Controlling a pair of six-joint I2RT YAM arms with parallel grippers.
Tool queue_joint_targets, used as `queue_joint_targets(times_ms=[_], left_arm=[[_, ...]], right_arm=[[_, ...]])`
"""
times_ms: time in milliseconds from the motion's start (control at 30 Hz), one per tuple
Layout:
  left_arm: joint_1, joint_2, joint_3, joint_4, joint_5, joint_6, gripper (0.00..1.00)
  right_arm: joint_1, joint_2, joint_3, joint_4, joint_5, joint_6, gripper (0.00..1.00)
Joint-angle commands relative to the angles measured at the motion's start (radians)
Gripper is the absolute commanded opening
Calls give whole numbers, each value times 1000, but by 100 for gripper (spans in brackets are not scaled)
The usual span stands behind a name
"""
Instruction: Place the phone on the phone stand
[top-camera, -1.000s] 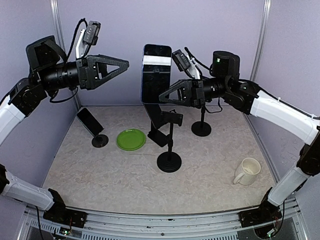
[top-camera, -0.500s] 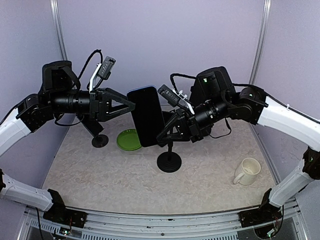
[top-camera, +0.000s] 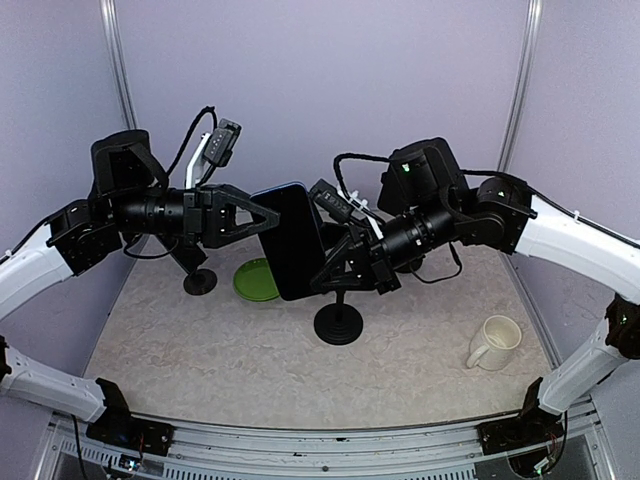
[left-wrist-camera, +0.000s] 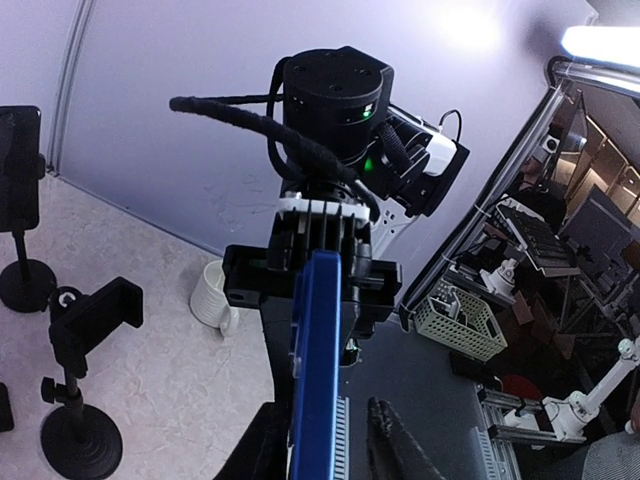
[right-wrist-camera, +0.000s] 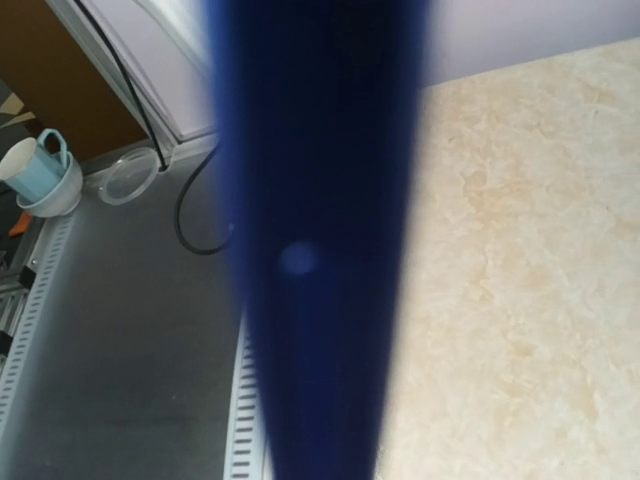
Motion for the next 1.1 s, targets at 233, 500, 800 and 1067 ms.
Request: queue_joint_targets(times_ms=[233, 500, 800, 1067], left_arm=[[-37, 48, 26, 73, 45, -9, 12], [-46, 46, 27, 90, 40, -17, 0], [-47, 65, 116, -79, -8, 93, 0], [-42, 64, 176, -288, -139, 220, 0]], right_arm=[[9, -30, 20, 107, 11, 25, 0], [8, -37, 0, 113, 14, 24, 0], [-15, -65, 35, 54, 59, 20, 60], [-204, -200, -16, 36, 169, 131, 62]])
